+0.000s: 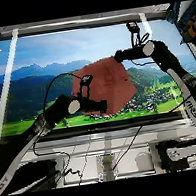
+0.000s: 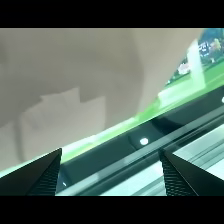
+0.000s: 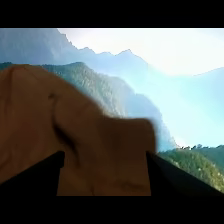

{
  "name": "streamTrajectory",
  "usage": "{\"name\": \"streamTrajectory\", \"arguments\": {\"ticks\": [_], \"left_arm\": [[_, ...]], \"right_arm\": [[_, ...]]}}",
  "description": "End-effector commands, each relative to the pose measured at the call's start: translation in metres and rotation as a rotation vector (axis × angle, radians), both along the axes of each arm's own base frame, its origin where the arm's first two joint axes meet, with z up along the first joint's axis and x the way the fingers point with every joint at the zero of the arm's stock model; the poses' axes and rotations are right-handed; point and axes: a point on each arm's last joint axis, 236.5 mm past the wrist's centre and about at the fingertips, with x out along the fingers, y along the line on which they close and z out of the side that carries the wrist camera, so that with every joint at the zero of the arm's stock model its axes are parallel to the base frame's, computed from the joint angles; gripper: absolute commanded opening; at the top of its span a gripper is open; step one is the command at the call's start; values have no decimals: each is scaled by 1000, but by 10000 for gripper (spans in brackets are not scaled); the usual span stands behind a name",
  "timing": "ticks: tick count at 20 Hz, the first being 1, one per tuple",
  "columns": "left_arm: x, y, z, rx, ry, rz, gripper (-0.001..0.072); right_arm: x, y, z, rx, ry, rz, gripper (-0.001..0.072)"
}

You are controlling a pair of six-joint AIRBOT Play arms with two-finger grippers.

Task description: Fold the clothes and pants, and hang the long-sleeved shirts on hangers.

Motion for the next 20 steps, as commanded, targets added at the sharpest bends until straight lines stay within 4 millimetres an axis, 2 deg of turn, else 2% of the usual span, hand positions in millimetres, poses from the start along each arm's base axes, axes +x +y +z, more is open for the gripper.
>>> {"name": "streamTrajectory", "arguments": {"ticks": [1,3,5,7,9,11,13,15,18,20], "left_arm": [[18,9,25,-14,-97,-32,699],[39,34,55,-19,-180,18,697],[45,76,72,31,-196,67,686],[37,129,72,158,-166,83,685],[24,173,65,261,-122,85,681],[11,195,48,296,-92,83,573],[-1,206,19,310,-58,98,565],[-11,201,-15,290,-37,70,566],[-18,162,-40,140,-34,-24,567],[-9,140,-44,55,-51,-45,566]], "right_arm": [[4,-4,4,-1,-17,-11,573],[4,-16,11,0,-21,-29,545],[1,-43,25,1,-23,-73,541],[-10,-91,37,8,16,-155,432],[-33,-141,31,-4,114,-217,431],[-68,-177,9,-35,263,-203,429],[-105,-195,-14,-40,398,-146,428],[-137,-201,-37,-34,500,-90,428],[-157,-196,-63,7,573,-89,428],[-159,-186,-70,40,576,-74,428]]}}
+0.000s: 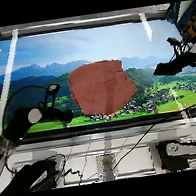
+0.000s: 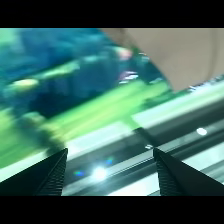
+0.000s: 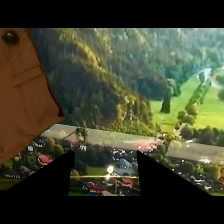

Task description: Fold the clothes and pants, and hang the long-sleeved shirts on hangers.

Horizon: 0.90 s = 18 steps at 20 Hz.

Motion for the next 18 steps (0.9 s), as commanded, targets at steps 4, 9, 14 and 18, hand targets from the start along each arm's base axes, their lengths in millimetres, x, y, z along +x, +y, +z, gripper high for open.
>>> {"name": "streamTrajectory", "arguments": {"ticks": [4,9,14,18], "left_arm": [[20,-52,-41,-206,16,-19,566],[20,-68,-71,-248,48,-85,565],[48,-90,-51,-389,-41,-2,564],[51,-101,-46,-456,-22,48,470]], "right_arm": [[-14,16,-12,89,28,31,428],[-9,20,-9,109,4,22,428],[8,43,7,231,-63,-8,427],[18,59,22,316,-119,1,385]]}}
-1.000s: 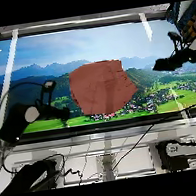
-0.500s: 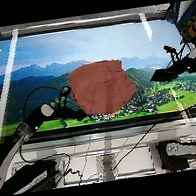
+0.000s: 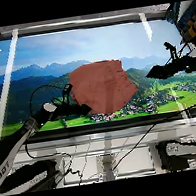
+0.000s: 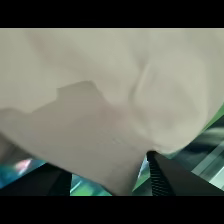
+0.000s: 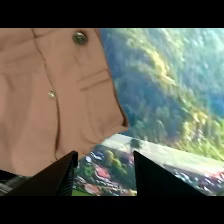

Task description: Fold the clothes and pants, and hang the long-sleeved shirts on hangers.

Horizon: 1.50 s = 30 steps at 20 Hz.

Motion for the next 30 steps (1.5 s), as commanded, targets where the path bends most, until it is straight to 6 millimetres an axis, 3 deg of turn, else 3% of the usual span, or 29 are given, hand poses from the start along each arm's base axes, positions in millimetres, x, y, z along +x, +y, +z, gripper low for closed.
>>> {"name": "streamTrajectory", "arguments": {"ticks": [1,5,7,9,10,12,15,20,22,23,24,25,27,28,30], "left_arm": [[3,-10,3,-52,4,25,470],[-11,-17,6,-83,45,-24,470],[-21,-22,9,-106,73,-61,471],[-31,-27,12,-128,99,-94,477],[-34,-28,13,-133,106,-103,493],[-33,-28,13,-133,105,-102,707],[-33,-27,13,-132,104,-102,702],[-36,-21,6,-85,89,-134,702],[-36,-21,5,-84,88,-134,701],[-36,-21,5,-84,88,-134,702],[-36,-21,5,-84,88,-135,701],[-36,-21,5,-84,88,-135,701],[-36,-21,5,-84,88,-134,701],[-36,-21,5,-84,88,-134,701],[-34,-20,5,-79,82,-126,701]], "right_arm": [[8,13,12,69,-44,2,385],[-12,-21,-16,-117,37,40,383],[-20,-21,-29,-107,87,4,395],[-29,-11,-51,-49,166,-49,483],[-33,-5,-63,-18,209,-61,483],[-33,14,-78,67,267,-70,484],[-20,37,-91,142,276,-90,550],[-11,62,-111,111,288,-99,548],[-7,63,-113,90,271,-97,547],[-6,60,-115,81,269,-102,537],[-7,58,-116,71,272,-103,441],[-8,55,-116,68,275,-103,396],[-6,55,-117,64,267,-108,385],[-3,53,-118,59,255,-117,337],[3,53,-116,68,237,-135,161]]}}
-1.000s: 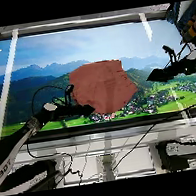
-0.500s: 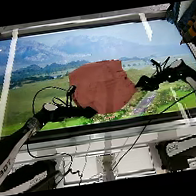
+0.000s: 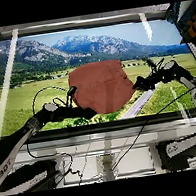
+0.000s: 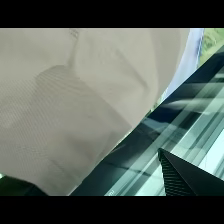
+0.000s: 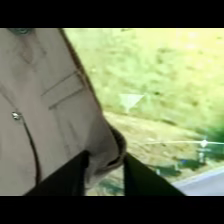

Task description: Fold the clothes and pants, and hang the long-sleeved shirts on hangers.

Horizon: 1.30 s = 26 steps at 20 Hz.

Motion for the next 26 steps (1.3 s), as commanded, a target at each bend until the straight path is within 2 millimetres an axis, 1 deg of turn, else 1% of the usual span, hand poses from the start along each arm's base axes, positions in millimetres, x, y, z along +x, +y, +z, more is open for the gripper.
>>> {"name": "streamTrajectory", "arguments": {"ticks": [1,2,6,7,9,11,12,13,14,16,19,20,22,23,25,26], "left_arm": [[3,2,-2,8,-8,10,701],[3,2,-2,8,-8,10,700],[3,2,-2,8,-8,10,696],[0,-1,-1,4,-5,1,695],[-14,-9,3,-18,22,-45,694],[-30,-14,7,-42,43,-112,684],[-33,-15,8,-48,28,-139,621],[-32,-15,9,-49,16,-145,493],[-30,-14,9,-50,2,-152,397],[-22,-15,15,-55,-22,-151,355],[-5,-14,34,-77,-64,-165,352],[-1,-11,40,-74,-79,-184,335],[5,1,49,-64,-92,-226,336],[5,7,52,-68,-70,-227,337],[-5,16,52,-72,7,-228,344],[-9,27,41,-17,67,-207,344]], "right_arm": [[9,1,2,9,-25,-30,52],[10,3,4,15,-28,-32,21],[5,7,6,33,-12,-19,21],[3,9,7,44,-5,-16,21],[0,13,10,64,-3,0,21],[3,15,17,67,-40,27,21],[6,16,24,68,-74,42,21],[10,15,33,63,-107,42,21],[15,14,43,52,-143,34,21],[21,12,63,36,-202,28,20],[23,11,90,21,-269,30,21],[24,11,97,16,-290,29,20],[24,11,110,10,-320,31,21],[24,11,114,9,-329,32,21],[23,11,117,8,-335,34,20],[24,11,117,7,-335,33,21]]}}
